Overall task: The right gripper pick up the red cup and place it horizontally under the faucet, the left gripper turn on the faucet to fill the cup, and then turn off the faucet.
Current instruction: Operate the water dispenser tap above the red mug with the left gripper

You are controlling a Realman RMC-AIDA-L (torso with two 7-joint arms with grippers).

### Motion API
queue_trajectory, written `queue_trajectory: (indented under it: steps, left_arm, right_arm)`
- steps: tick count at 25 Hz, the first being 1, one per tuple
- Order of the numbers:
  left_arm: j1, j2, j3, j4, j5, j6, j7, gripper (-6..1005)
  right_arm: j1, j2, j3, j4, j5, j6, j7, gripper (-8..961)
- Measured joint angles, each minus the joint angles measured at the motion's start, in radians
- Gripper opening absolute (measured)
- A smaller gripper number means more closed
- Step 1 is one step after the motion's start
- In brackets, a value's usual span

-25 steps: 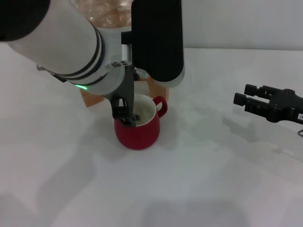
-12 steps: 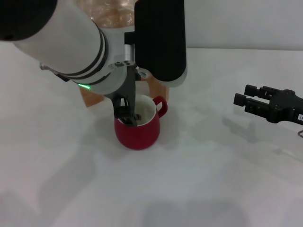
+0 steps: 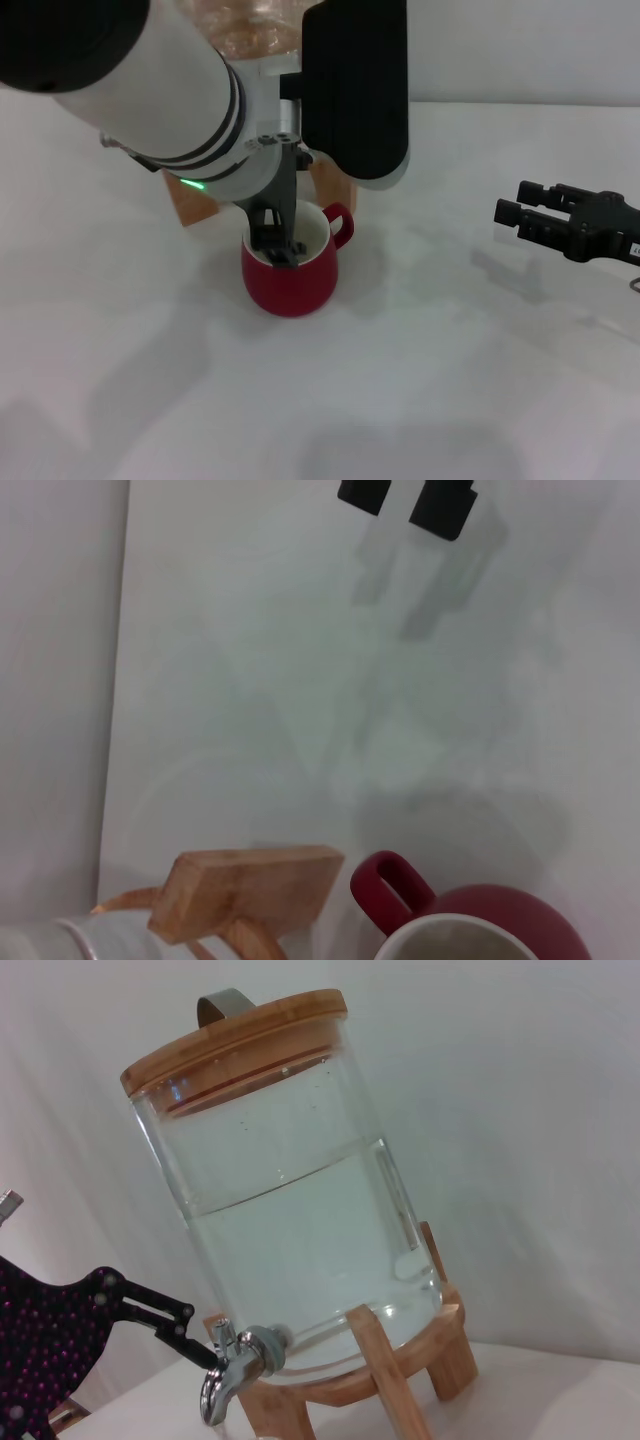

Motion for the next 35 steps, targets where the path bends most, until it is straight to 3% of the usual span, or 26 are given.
queue_trajectory:
  steps: [35]
  left_arm:
    - [-0.018, 0.000, 0.030, -0.024, 0.073, 0.036, -0.028, 887]
  right_arm:
    - [-0.004, -0.002, 0.000, -0.001, 0.000, 0.000, 0.000, 558]
